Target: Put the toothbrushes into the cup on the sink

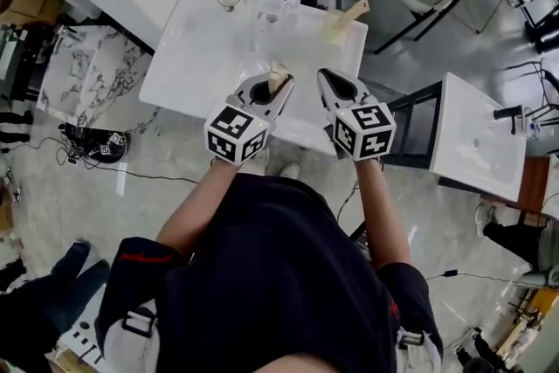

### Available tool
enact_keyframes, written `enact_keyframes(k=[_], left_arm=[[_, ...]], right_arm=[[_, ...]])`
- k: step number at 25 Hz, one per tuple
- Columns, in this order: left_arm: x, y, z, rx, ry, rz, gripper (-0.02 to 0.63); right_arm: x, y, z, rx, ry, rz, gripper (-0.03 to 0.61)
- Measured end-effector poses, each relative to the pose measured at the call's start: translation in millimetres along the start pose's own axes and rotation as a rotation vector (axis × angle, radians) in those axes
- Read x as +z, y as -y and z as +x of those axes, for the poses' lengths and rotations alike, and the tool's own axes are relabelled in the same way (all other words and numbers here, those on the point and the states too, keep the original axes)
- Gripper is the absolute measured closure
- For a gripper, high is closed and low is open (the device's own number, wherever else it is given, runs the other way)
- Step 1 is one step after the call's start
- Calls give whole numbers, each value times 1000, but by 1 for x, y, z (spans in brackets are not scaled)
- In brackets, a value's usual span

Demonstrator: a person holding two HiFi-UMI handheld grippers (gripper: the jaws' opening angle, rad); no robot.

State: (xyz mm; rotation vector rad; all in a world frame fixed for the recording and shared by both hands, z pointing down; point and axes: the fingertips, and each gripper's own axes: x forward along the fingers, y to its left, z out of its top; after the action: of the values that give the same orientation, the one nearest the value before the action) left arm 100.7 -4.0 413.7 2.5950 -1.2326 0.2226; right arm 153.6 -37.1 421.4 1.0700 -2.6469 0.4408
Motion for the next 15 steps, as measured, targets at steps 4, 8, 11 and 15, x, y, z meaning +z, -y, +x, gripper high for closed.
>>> enact_keyframes(k=[4,8,11,15], left_arm=[[1,-2,-11,36,25,-4,600],[2,-7,-21,59,32,-4,600],[4,-17,-31,83,47,-8,600],[4,-34,-43,106,64,-20,600]], right_arm=[[-1,-5,0,19,-1,-2,538],[3,-11,4,39,7,-2,538],[7,-21,11,57,7,-14,538],[9,-33,25,70,0,-20,538]])
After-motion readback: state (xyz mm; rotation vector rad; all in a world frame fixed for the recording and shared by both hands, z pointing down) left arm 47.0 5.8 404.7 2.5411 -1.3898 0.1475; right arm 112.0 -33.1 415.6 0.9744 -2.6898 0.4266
